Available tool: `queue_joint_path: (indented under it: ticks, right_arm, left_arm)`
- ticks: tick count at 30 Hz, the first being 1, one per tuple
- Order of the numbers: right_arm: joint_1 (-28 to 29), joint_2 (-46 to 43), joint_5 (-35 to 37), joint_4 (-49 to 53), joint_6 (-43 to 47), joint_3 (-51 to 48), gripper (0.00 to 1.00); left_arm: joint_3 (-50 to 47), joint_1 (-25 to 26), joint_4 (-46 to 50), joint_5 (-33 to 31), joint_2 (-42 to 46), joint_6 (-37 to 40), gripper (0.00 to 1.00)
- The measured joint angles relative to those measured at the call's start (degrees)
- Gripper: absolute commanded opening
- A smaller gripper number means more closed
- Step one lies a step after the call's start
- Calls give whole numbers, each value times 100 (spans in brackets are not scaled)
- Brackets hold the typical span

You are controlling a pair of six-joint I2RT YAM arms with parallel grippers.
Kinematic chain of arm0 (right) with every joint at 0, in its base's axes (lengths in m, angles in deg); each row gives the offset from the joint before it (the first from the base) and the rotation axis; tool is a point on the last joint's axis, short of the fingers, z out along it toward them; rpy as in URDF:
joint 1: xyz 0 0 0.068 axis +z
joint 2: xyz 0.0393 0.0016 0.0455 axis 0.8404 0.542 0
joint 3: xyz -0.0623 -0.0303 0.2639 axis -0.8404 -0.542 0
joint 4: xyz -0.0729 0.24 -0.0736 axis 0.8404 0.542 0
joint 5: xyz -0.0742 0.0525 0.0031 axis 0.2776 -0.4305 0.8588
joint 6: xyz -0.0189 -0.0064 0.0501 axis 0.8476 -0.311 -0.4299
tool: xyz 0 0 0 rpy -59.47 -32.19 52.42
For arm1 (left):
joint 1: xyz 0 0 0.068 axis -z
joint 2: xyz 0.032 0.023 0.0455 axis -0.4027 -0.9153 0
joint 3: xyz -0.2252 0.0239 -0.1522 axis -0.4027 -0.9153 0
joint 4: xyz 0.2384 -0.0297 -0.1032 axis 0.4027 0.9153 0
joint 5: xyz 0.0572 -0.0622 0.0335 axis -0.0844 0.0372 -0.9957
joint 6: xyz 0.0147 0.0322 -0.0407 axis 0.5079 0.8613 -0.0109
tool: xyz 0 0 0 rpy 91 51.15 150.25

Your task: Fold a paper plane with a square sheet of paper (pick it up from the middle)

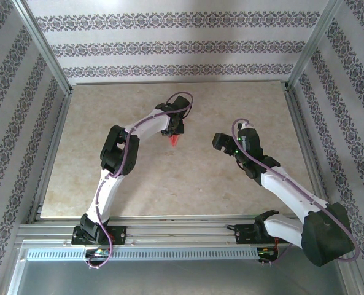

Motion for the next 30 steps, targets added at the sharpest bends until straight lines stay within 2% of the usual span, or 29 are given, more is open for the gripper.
queue_joint_path:
  ticks: [7,15,27,30]
  right_arm:
    - [-28,2,-44,-4,-46,-26,97]
    - [-37,61,-63,-42,-170,-26,97]
    - [-37,68,-66,-57,-212,-70,98]
    - [-37,68,-63,-61,-219,-70,98]
  left_arm:
    - [-11,-15,7,-2,-59,-66,31]
    - [-22,-35,22,-4,-140,-66,38]
    - [-22,-35,24,-4,-144,-63,39]
    - [11,-35,61,-2,-144,-48,43]
